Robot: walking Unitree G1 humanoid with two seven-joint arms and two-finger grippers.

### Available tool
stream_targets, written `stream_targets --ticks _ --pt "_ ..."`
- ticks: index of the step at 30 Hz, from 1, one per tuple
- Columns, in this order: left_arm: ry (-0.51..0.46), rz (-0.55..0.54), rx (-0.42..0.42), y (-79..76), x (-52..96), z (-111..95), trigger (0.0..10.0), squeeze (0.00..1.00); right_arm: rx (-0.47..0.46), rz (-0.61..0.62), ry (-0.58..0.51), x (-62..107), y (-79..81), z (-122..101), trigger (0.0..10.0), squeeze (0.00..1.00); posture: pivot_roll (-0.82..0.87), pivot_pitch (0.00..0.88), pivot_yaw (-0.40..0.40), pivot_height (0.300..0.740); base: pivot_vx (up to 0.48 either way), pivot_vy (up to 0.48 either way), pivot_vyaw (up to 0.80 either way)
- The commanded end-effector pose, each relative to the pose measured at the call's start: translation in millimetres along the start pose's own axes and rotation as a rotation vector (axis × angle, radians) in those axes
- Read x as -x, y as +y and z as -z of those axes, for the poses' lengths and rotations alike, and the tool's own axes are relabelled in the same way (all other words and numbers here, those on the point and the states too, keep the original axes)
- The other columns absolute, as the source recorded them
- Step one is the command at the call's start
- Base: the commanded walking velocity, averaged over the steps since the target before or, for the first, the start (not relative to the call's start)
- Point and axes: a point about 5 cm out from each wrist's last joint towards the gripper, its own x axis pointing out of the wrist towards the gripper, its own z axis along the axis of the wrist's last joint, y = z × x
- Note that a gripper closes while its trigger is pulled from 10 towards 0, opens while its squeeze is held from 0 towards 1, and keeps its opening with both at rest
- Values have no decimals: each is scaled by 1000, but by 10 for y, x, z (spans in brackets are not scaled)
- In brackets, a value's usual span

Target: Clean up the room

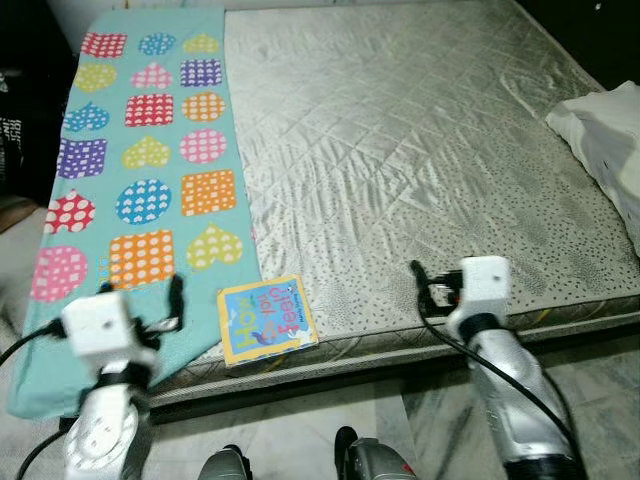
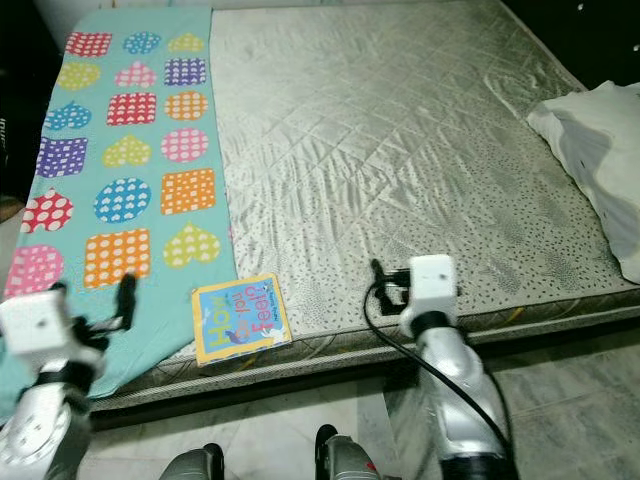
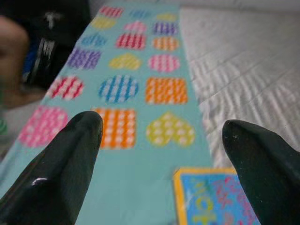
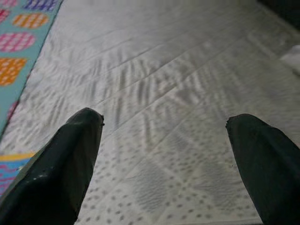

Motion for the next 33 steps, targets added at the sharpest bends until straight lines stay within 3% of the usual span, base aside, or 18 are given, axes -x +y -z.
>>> stream_targets --ticks 1,3,6,12,33 --pt "21 -10 11 38 62 18 10000 0 -1 -1 0 52 -43 -28 10000 0 110 271 -16 740 0 0 0" --pt "37 -11 7 61 143 47 10000 0 -52 7 22 90 -97 -68 10000 0 110 271 -16 740 0 0 0" --pt "45 -9 8 49 162 68 10000 0 -52 -9 16 117 -100 -101 10000 0 98 262 -25 740 0 0 0" --pt "39 15 37 -58 81 57 10000 0 -45 -43 21 80 -3 -102 10000 0 98 252 -34 740 0 0 0" --pt "41 55 59 -151 45 23 10000 0 -66 -87 79 119 112 -26 10000 0 103 278 -30 740 0 0 -88"
